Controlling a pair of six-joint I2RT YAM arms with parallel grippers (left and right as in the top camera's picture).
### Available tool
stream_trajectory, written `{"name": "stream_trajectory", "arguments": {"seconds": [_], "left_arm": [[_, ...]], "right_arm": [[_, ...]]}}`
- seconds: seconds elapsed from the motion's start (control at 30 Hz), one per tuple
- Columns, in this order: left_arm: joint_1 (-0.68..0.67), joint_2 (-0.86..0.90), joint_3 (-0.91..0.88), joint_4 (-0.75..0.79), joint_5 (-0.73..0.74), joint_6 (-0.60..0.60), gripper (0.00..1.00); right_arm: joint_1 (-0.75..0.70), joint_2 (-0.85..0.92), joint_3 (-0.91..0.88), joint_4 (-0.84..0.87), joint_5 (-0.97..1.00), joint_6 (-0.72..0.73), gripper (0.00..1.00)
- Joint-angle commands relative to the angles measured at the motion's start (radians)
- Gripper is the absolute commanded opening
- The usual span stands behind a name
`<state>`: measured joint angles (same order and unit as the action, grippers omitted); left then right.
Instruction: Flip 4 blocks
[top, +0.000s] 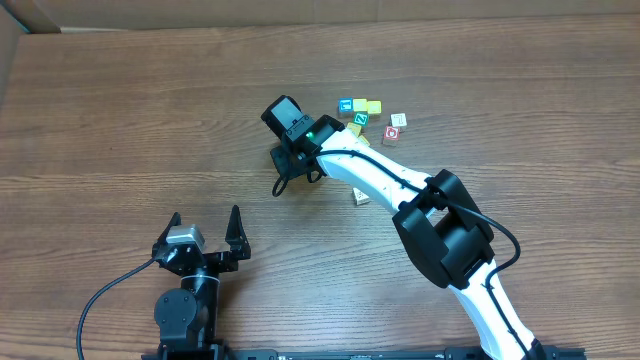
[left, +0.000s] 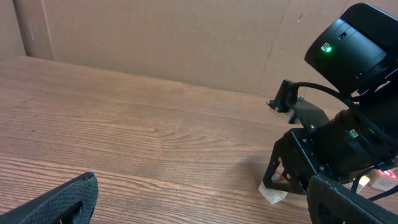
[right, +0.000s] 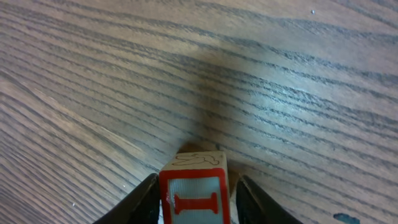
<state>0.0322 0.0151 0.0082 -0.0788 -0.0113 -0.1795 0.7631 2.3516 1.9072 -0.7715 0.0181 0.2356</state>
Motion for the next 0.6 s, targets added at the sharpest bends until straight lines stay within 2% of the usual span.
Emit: {"name": "stream_trajectory", "arguments": {"seconds": [0.0, 0.17, 0.57], "left_arm": [[-0.007, -0.009, -0.003, 0.001, 0.011, 0.019, 1.0], [-0.007, -0.009, -0.003, 0.001, 0.011, 0.019, 1.0], [-0.007, -0.009, -0.003, 0.001, 0.011, 0.019, 1.0]], "right_arm": [[0.007, -0.018, -0.007, 0.001, 0.007, 0.0, 0.33], [0.002, -0.02, 0.014, -0.026, 0.007, 0.0, 0.29], [0.0, -0.101, 0.067, -0.304, 0.007, 0.015, 0.26]]}}
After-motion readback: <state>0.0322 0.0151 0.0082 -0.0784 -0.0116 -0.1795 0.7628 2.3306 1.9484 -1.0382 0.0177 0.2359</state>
